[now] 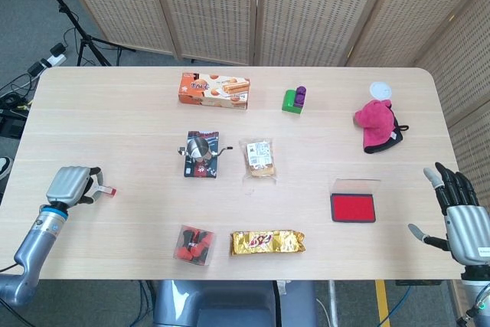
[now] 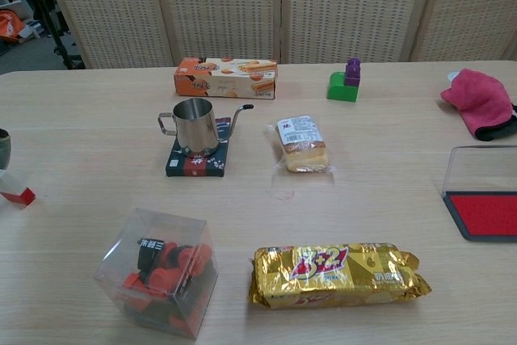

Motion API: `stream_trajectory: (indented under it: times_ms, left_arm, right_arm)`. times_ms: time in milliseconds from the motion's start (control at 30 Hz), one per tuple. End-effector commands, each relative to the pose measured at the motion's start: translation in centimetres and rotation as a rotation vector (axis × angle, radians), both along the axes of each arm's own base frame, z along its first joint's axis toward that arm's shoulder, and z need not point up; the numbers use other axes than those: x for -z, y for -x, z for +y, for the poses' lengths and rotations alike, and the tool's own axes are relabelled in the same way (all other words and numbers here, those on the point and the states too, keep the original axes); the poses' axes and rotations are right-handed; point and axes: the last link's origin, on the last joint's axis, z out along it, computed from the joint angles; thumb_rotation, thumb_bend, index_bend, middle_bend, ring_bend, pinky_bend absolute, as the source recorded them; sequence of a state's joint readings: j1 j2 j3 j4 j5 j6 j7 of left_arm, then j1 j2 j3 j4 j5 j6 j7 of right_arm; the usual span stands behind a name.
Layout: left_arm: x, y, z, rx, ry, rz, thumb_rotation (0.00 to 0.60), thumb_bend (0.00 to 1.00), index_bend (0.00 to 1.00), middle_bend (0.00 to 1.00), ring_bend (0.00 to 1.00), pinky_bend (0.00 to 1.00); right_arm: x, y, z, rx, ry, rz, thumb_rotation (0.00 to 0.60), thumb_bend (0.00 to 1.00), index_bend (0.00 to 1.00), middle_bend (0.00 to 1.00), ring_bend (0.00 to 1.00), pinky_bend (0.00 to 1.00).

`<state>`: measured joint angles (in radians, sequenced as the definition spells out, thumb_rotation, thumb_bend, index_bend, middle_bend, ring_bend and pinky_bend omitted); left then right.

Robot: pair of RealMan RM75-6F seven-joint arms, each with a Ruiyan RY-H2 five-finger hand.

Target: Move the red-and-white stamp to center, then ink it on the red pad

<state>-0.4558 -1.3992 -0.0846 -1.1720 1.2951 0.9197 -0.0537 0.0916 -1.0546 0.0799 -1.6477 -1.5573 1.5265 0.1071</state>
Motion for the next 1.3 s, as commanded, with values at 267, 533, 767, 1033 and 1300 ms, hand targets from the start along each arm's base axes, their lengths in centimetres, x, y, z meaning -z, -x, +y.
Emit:
stream_trajectory:
  times_ms: [267,533,767,1033,1300]
  left_arm:
    - [-2.2,-5.3,0.9,0.091,0.014,-0.016,0.600,0.32,0.60,0.96,0.98,1.00]
    - [-2.3,-14.9,2.1,0.247,0.108,0.015,0.600,0.32,0.60,0.96,0.98,1.00]
    - [2.4,-22.9,3.2,0.327,0.197,0.000,0.600,0.32,0.61,0.96,0.98,1.00]
    - [7.7,-28.1,4.1,0.321,0.275,0.058,0.600,0.32,0.61,0.96,0.98,1.00]
    - [10.5,-30.0,4.9,0.301,0.312,0.090,0.600,0.32,0.61,0.96,0.98,1.00]
  right_arm:
    - [-0.1,0.1,-0.1,0.004,-0.001,-0.002,0.600,0.00,0.00,0.00,0.00,0.00]
    - [-0.2,0.3,-0.4,0.020,0.006,-0.003,0.600,0.00,0.00,0.00,0.00,0.00]
    - [-0.1,0.6,-1.0,0.046,0.003,-0.007,0.600,0.00,0.00,0.00,0.00,0.00]
    - [-0.4,1.2,-1.7,0.074,0.012,-0.011,0.600,0.00,0.00,0.00,0.00,0.00]
    - [-0.9,2.0,-2.0,0.108,0.023,-0.023,0.600,0.00,0.00,0.00,0.00,0.00]
